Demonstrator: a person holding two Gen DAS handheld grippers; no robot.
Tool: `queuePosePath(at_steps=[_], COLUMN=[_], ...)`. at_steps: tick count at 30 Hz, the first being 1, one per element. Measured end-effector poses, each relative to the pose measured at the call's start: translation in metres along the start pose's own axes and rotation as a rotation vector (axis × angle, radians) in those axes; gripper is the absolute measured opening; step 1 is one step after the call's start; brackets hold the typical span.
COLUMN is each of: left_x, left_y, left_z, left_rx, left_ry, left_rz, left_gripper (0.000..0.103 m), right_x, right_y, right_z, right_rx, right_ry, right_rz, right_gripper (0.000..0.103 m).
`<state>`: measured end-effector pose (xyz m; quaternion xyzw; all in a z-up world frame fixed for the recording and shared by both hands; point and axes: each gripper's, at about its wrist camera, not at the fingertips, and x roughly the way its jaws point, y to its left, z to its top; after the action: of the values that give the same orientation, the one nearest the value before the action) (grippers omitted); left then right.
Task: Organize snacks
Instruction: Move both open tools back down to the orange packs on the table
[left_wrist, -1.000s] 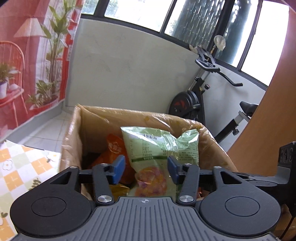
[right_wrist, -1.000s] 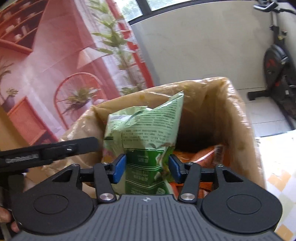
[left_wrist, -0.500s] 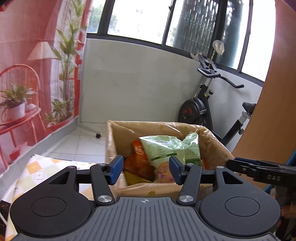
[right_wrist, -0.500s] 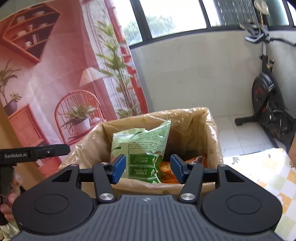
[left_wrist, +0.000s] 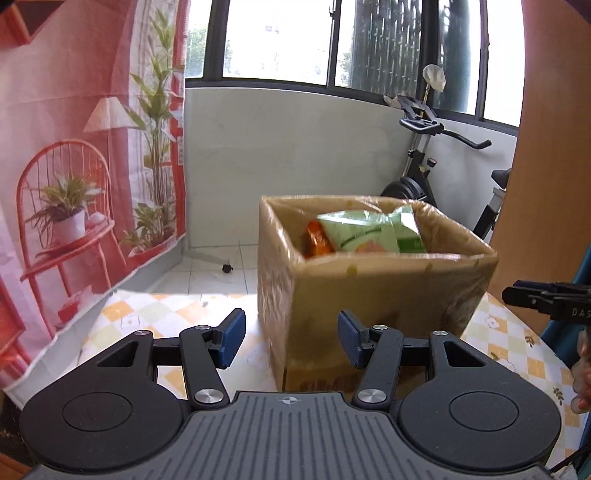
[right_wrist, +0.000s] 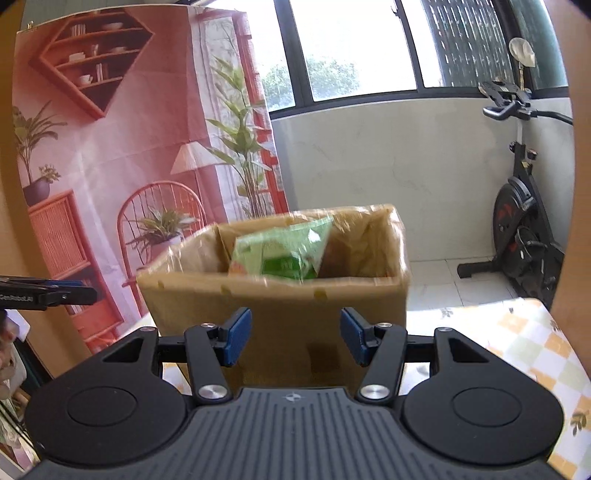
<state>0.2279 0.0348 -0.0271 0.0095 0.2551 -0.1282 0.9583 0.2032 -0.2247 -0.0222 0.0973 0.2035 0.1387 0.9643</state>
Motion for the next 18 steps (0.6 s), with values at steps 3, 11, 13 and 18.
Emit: queuePosePath(at_steps=[3,11,13,18], left_x=[0.001,0.011,0.013,0.013], left_y=[0.005,0.005,0.005,0.006], left_z=[-0.018,-0.061,-0.069,-0.079], left_rx=[-0.032,-0.075,-0.076,-0.061], left_ry=[0.016,0.07,0.081,0.093], left_rz=[-0.009,-0.004,0.001,0.034], left_gripper=[0.058,0.058,0.058,0.058], right_x=[-0.001,0.0,0.0,0.003], right_y=[-0.004,-0.002,-0.001,0.0], right_z=[-0.021,-0.073,-0.084,-0.109], right_rx=[0.002,-0.049,-0.06,-0.074], right_ry=[0.023,0.11,0.129,0.191], right_rz=[-0.015,-0.041,-0.061,-0.072], right_gripper=[0.058,0.066,0.076,0.083])
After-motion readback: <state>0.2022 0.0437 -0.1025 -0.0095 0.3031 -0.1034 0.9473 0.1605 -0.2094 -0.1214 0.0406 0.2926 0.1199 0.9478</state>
